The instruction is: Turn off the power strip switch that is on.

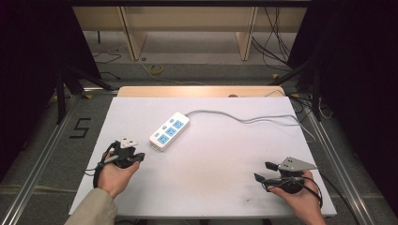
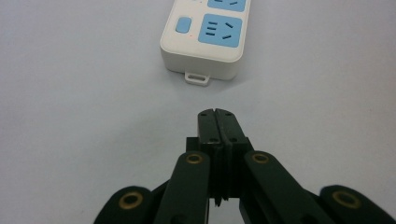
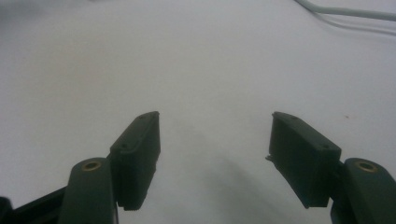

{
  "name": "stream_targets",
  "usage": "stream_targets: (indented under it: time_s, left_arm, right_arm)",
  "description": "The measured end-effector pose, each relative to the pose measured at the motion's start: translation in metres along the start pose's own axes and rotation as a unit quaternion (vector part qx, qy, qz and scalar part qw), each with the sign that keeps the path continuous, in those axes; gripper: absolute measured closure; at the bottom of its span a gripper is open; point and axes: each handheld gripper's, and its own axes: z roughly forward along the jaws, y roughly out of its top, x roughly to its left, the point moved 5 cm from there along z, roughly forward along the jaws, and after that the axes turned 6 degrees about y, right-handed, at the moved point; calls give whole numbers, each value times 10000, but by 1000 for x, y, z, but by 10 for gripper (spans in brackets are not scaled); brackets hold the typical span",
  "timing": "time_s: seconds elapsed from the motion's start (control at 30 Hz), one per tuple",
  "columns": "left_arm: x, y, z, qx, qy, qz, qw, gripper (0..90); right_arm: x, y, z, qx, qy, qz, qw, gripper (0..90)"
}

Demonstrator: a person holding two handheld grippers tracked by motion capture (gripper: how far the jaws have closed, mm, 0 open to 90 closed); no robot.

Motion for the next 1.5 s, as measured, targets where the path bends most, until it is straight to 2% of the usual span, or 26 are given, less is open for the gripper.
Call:
stream_targets:
  time_s: [0.23,0.73,1.5]
  left_arm:
    - [0,4,3,21,-23,-30,10000,897]
    - [0,12,7,72,14,77,9999,897]
    - [-4,24,12,116,18,114,9999,897]
  right_arm:
    - [0,0,0,17,6,-12,10000,347]
    - [1,0,1,11,8,-40,10000,347]
    - [1,0,0,7,4,-46,10000,347]
